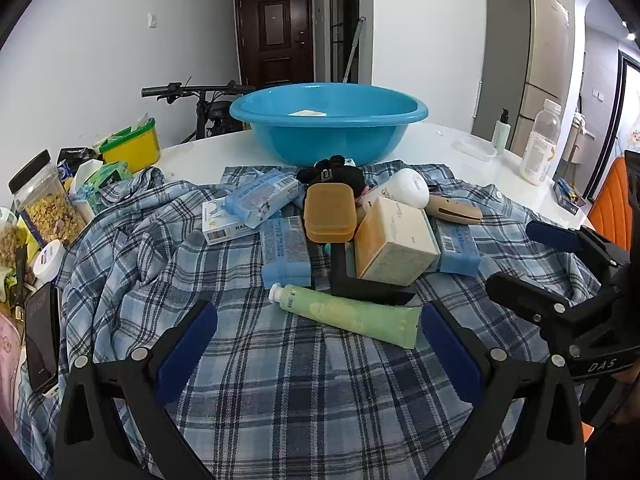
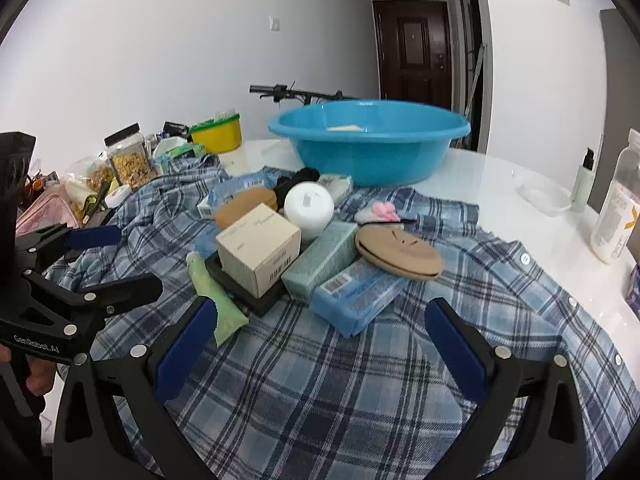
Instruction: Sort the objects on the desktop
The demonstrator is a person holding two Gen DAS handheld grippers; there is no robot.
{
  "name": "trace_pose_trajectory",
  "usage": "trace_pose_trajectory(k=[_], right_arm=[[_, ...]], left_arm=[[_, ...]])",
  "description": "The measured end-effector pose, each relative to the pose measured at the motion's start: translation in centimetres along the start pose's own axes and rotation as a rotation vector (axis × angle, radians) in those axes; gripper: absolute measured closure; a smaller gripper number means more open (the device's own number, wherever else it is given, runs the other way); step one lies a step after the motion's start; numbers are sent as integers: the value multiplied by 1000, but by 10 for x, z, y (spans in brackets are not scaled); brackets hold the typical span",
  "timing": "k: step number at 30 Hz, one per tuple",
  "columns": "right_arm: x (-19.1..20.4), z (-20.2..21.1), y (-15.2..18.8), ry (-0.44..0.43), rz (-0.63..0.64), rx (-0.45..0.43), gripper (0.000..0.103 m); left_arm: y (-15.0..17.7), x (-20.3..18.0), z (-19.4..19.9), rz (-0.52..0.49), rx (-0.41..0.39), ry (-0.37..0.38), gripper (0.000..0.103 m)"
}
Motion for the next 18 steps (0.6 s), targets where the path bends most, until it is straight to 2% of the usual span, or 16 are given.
trace_pose_trajectory(k=[9, 18], right_arm=[[4, 2, 2, 29, 54, 18, 0], [6, -1, 5, 10, 44, 41, 0]], left_arm=[[0, 2, 0, 22, -5, 18, 0], [0, 0, -1, 20, -5, 22, 0]])
Point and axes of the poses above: each gripper's, at about its wrist camera, not at the fingertips, and z roughly against the way its jaws point, x to its left, y to its underside, the point moved 9 cm from there along -z, roughly the way its jaws point, and after that the axes turned 3 degrees about y, right-handed, at the moved point
